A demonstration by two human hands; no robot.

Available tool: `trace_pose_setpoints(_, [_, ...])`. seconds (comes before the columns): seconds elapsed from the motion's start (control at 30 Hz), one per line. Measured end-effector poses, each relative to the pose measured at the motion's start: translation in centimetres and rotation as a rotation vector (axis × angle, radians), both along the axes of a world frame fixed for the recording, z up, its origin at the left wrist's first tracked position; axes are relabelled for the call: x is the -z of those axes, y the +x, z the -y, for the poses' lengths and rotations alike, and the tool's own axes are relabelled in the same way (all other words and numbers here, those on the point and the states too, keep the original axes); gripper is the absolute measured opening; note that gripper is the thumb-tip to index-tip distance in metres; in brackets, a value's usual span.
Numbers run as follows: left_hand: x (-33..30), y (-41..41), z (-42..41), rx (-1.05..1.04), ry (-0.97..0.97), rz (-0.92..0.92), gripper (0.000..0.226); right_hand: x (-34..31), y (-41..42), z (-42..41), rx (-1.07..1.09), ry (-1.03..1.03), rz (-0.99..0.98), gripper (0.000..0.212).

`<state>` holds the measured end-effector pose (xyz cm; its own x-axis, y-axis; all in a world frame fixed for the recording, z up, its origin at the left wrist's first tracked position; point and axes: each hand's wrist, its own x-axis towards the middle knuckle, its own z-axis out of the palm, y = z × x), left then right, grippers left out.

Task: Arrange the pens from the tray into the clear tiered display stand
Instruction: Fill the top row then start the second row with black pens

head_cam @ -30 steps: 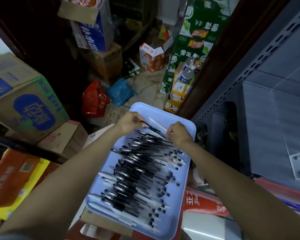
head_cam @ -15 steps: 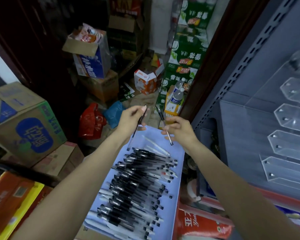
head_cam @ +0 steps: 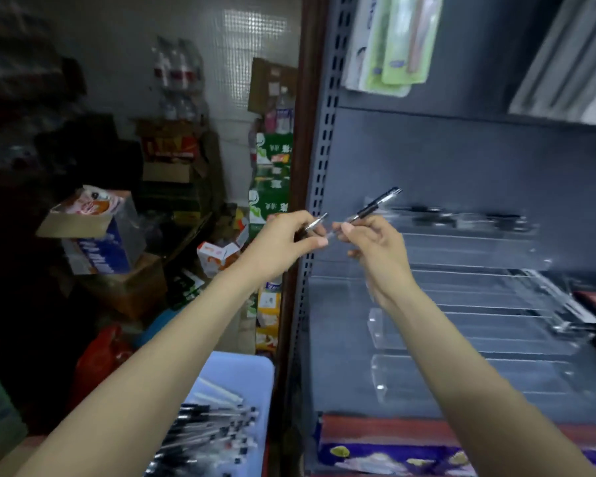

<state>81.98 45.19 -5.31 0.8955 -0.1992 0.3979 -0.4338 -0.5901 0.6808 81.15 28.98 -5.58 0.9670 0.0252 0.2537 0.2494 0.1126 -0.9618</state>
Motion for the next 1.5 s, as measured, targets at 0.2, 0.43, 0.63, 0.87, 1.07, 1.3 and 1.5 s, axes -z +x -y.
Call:
trace_pose_setpoints(0.2, [-3.0,1.4,7.9,0.012,0.146,0.068,0.01,-2.6,1.5,10.1,0.075,0.211,0.063,0.012])
trace_pose_setpoints(0.43, [-3.4,2.8,14.2,-0.05,0.211,0.076,0.02,-2.3,3.8,18.8,0.076,0.179,0.063,0.019])
trace_pose_setpoints(0.63, [-2.9,3.0,15.5,-0.06,0.281,0.069,0.018,-0.2,6.5,20.4,0.139,-0.317,0.05,0.025])
trace_pose_setpoints(0.87, [-3.3,2.7,14.3,-0.172,0.136,0.039,0.02,0.0,8.7,18.7,0.199,-0.868,0.19,0.003])
trace_pose_setpoints(1.07, [-3.3,2.8,13.1,-0.143,0.26,0.085,0.035,-0.7,9.0,17.3,0.249,-1.143,0.098,0.003])
trace_pose_setpoints(1.3, [-3.0,3.2,13.2,-0.134,0.158,0.049,0.019,-1.4,9.1,16.6,0.171,-1.363,0.123,0.013])
trace_pose_setpoints(1.5, [-3.2,3.7,14.0,-0.117,0.143,0.042,0.016,-1.3,8.9,18.5,0.081,-0.742,0.153,0.017])
